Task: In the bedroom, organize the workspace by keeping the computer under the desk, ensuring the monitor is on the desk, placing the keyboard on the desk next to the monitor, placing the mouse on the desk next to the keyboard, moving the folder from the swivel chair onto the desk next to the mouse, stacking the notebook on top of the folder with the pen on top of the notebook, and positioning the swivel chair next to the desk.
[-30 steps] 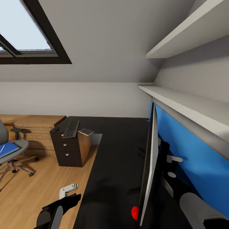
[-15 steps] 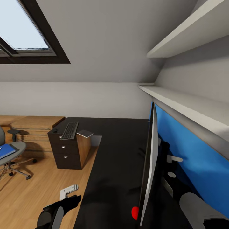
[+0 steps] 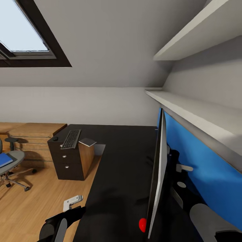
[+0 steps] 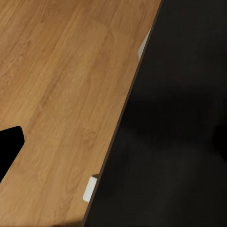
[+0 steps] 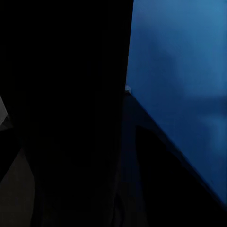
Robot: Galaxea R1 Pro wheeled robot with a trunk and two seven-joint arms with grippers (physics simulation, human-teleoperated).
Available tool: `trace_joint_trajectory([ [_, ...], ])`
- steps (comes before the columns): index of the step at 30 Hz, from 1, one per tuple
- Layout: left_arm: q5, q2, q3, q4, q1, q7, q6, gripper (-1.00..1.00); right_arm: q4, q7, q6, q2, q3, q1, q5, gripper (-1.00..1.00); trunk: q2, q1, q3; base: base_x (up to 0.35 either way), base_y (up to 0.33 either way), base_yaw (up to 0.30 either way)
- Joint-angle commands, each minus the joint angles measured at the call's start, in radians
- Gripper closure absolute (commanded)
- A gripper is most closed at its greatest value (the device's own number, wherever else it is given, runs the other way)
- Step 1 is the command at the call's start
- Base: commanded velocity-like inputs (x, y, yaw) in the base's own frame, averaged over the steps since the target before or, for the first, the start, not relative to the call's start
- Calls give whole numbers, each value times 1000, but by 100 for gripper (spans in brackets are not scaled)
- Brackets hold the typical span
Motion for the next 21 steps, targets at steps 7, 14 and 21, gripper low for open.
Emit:
trace_joint_trajectory([
  [7, 11, -1, 1, -1, -1, 7, 4, -100, -1, -7, -4, -1, 9, -2, -4, -100, -1, 0, -1, 1, -2, 0],
  [14, 11, -1, 1, -1, -1, 7, 4, -100, -1, -9, -4, -1, 9, -2, -4, -100, -1, 0, -1, 0, 0, 0],
  [21, 11, -1, 2, -1, -1, 6, 4, -100, -1, -8, -4, -1, 9, -2, -4, -100, -1, 0, -1, -60, 0, 0],
])
